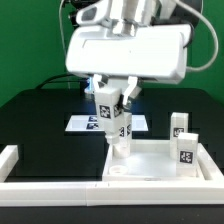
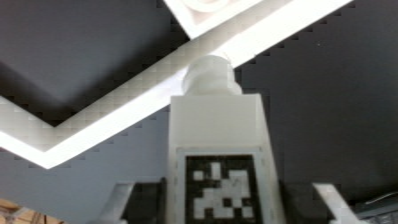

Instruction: Assemble square table

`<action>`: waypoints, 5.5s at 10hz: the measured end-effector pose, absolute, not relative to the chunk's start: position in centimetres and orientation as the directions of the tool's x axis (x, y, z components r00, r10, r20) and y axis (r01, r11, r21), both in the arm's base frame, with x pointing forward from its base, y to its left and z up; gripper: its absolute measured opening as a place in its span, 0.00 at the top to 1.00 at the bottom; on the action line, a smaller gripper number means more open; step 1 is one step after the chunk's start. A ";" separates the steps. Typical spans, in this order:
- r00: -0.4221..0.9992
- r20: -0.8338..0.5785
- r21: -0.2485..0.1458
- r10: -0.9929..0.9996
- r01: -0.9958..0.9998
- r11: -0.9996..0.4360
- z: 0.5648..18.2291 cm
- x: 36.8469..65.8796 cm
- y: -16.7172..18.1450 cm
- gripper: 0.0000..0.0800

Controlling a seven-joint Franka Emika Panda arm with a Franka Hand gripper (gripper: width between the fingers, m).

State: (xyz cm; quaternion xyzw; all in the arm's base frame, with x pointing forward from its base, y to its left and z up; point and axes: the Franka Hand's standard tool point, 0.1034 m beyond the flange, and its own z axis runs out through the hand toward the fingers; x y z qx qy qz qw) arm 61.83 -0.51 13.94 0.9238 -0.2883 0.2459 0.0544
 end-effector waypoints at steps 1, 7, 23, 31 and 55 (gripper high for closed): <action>0.714 0.486 -0.041 -0.504 -0.557 -0.829 14.0 61.9 -0.6 0.64; 0.724 0.522 0.033 -0.450 -0.544 -0.838 8.9 59.9 0.3 0.64; 0.714 0.573 0.048 -0.402 -0.519 -0.853 7.2 60.9 0.8 0.37; 0.738 0.566 0.040 -0.367 -0.469 -0.882 9.2 61.6 0.6 0.19; 0.812 0.144 -0.052 -0.565 -0.564 -0.824 9.7 61.8 -0.2 0.34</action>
Offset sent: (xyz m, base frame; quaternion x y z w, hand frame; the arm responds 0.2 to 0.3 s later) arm -0.0156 0.0059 -0.0324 -0.0891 0.0581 -0.0358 0.9937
